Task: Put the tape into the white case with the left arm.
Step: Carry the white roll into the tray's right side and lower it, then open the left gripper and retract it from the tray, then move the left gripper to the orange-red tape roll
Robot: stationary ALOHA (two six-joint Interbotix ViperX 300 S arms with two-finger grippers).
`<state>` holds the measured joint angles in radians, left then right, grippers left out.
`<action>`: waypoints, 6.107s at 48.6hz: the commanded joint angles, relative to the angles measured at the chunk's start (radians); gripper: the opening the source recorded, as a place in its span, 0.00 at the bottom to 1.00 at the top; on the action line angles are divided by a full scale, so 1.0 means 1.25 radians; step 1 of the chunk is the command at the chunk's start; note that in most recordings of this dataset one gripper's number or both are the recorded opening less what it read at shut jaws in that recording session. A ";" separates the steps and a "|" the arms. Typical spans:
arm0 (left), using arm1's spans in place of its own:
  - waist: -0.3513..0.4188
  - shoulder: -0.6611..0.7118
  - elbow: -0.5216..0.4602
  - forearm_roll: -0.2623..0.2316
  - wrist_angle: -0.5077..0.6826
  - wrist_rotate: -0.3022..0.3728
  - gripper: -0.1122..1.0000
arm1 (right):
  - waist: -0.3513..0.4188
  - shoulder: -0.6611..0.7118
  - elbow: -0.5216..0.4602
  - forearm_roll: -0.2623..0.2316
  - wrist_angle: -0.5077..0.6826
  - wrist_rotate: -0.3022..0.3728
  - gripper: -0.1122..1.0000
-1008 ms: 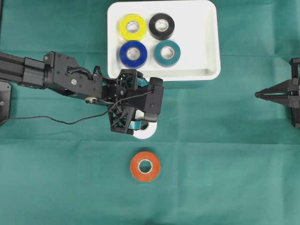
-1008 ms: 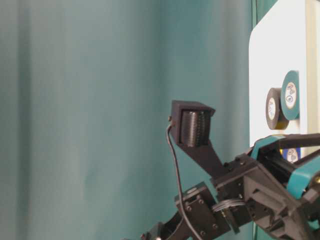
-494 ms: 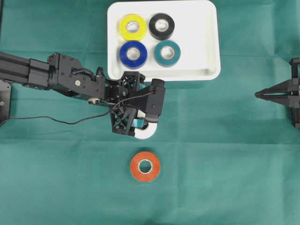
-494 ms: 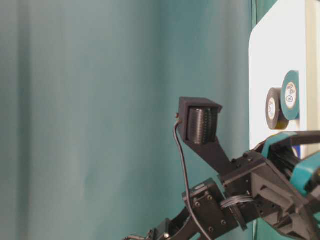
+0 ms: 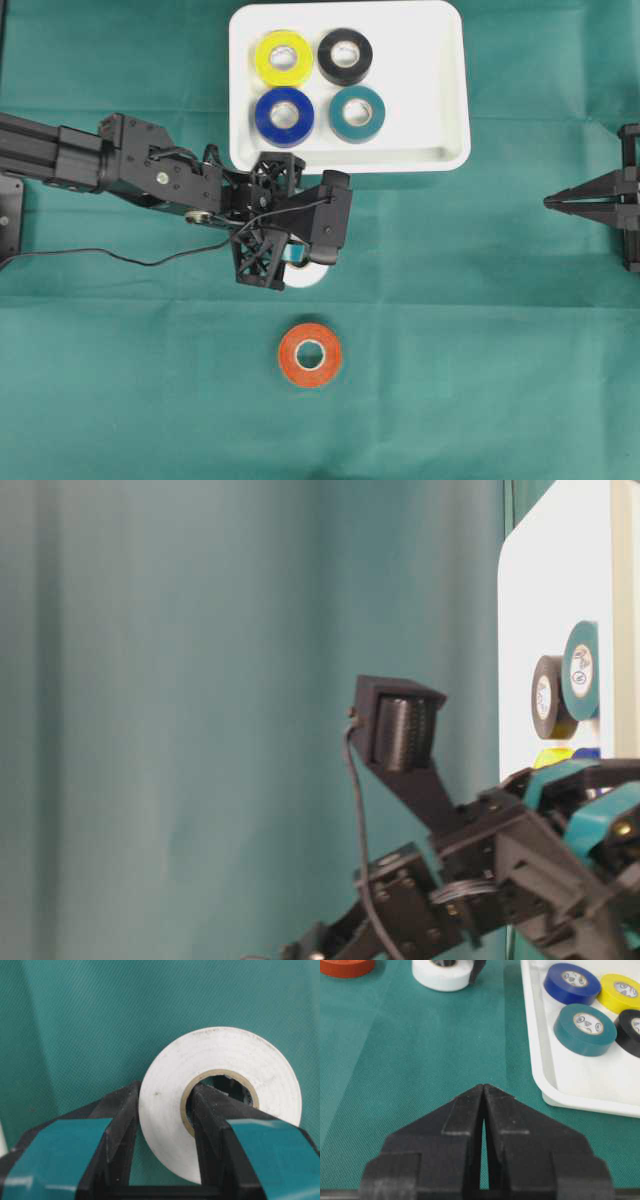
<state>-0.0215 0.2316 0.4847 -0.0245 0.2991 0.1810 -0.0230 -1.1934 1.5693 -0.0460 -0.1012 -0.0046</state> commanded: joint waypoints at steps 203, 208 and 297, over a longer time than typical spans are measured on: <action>0.042 -0.396 0.200 -0.001 0.080 0.025 0.99 | -0.001 0.005 -0.010 -0.002 -0.007 0.000 0.02; 0.038 -0.434 0.243 -0.001 0.055 0.026 0.99 | -0.001 0.005 -0.010 -0.002 -0.009 0.000 0.02; -0.115 -0.464 0.336 -0.002 -0.043 0.020 0.99 | -0.001 0.005 -0.010 -0.002 -0.009 0.000 0.02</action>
<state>-0.1580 -0.3743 0.9465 -0.0245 0.2684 0.2056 -0.0230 -1.1934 1.5693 -0.0460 -0.1012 -0.0046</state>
